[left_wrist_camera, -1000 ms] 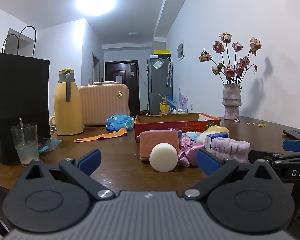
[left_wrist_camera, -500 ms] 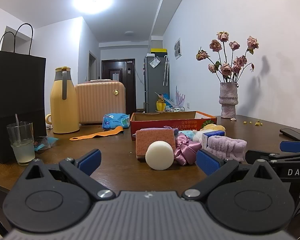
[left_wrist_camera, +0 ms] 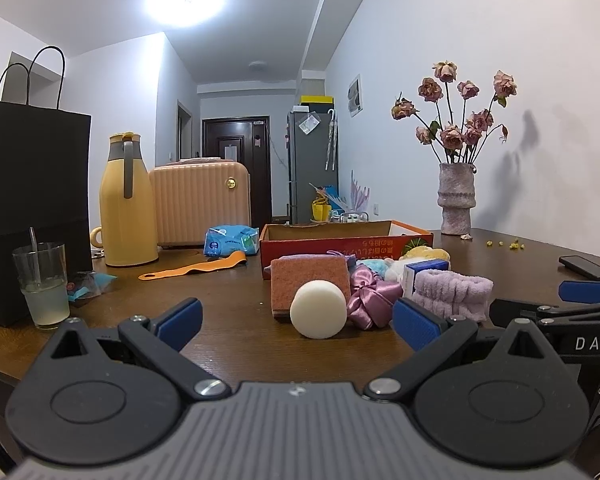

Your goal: Organize soft objects

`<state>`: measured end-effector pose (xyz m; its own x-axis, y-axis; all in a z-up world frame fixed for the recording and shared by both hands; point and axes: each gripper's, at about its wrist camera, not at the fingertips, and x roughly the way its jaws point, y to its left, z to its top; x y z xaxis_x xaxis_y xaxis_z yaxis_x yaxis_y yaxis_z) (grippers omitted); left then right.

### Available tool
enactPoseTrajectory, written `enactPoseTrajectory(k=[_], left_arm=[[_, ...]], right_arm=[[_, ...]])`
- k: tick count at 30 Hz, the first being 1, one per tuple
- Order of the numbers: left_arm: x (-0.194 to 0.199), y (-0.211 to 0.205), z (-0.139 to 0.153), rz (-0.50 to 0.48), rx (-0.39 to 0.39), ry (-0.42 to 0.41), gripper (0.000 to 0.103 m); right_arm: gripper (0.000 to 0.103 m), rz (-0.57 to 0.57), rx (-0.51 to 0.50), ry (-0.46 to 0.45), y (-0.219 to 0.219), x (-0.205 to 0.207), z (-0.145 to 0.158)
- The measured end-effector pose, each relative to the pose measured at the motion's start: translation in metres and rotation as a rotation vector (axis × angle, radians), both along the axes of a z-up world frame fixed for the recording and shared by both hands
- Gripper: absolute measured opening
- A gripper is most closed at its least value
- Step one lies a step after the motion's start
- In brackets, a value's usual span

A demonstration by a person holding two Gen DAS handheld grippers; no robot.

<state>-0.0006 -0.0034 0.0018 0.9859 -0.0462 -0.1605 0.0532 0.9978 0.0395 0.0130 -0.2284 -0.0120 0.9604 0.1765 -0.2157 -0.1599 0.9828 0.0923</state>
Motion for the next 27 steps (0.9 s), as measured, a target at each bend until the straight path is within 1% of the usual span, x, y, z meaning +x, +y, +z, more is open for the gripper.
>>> enactPoseTrajectory(k=[27], left_arm=[[-0.0022, -0.0014, 0.0000, -0.005, 0.009, -0.008, 0.103]], right_arm=[[0.103, -0.003, 0.001, 0.008, -0.0015, 0.0030, -0.0022]])
